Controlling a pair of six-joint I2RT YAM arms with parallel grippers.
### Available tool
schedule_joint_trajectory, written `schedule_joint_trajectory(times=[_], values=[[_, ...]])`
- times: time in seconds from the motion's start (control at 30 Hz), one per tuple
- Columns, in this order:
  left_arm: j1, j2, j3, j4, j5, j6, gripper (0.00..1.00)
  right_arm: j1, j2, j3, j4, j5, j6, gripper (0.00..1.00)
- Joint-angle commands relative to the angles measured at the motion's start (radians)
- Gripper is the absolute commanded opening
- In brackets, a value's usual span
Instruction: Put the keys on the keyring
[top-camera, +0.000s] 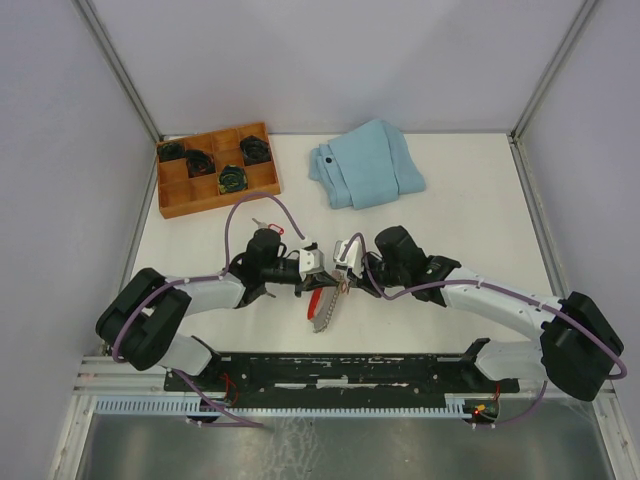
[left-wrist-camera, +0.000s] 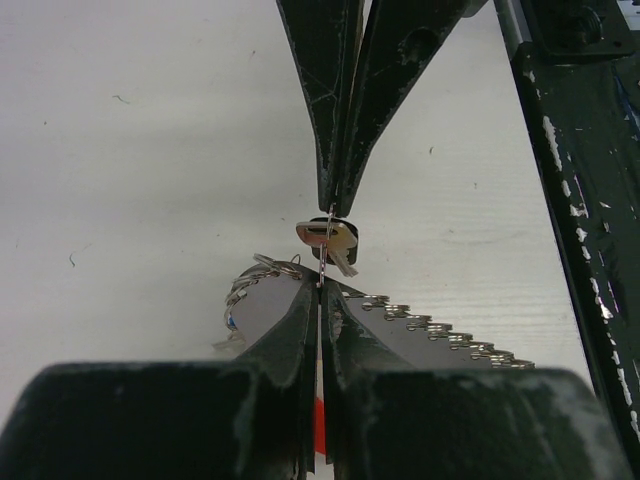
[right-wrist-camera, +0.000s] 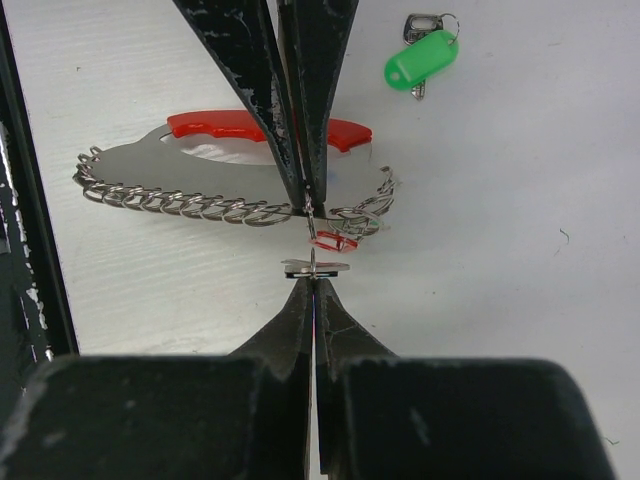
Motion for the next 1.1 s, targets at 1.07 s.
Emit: schedule_joint_trajectory(times=[1.07], values=[[0.017, 0.02, 0.041, 0.077, 0.104, -0.014, 0.03, 0.006, -0.018, 0.045, 0.027, -0.044, -0.02, 0.01]])
